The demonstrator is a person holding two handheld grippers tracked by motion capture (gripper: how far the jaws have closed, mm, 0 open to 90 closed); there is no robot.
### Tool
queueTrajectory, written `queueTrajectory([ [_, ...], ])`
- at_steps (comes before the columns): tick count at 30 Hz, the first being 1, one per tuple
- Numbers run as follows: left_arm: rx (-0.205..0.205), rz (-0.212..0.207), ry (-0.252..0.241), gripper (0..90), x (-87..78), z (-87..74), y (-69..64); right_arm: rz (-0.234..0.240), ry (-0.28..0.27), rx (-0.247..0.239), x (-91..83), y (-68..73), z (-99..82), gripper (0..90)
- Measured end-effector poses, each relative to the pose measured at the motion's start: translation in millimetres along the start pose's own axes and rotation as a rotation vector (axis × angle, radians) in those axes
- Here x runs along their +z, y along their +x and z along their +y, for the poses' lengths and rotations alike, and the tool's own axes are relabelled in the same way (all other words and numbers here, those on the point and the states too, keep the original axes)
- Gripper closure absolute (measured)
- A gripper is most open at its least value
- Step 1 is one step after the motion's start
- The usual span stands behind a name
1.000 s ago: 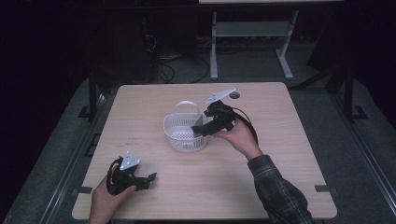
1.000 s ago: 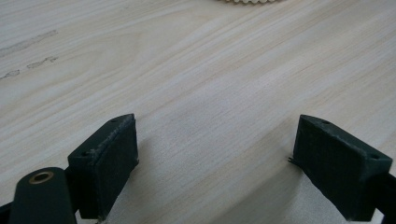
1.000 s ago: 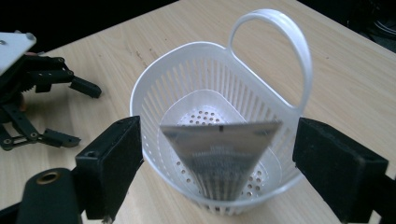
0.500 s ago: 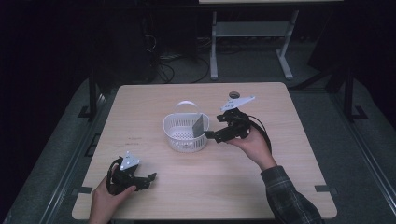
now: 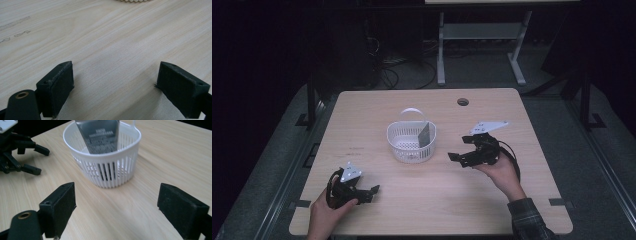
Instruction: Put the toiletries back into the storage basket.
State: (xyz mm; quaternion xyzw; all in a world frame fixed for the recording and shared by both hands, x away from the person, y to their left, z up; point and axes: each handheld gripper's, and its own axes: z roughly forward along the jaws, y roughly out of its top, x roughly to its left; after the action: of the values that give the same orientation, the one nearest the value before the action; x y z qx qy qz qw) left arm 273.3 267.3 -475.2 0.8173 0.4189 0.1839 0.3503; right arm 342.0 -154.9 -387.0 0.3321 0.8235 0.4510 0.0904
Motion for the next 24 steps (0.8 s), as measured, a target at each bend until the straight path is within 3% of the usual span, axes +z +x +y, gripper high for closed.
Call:
queueTrajectory([
  [16, 0.001, -0.001, 0.001, 12.8, 0.0, -0.1, 0.0, -0.062, 0.050, 0.065, -30.5, -5.3, -57.3, 14.5],
  [24, 0.001, -0.001, 0.001, 12.8, -0.2, -0.3, -0.2, -0.101, 0.090, 0.093, -36.4, -7.0, -83.1, 14.0],
])
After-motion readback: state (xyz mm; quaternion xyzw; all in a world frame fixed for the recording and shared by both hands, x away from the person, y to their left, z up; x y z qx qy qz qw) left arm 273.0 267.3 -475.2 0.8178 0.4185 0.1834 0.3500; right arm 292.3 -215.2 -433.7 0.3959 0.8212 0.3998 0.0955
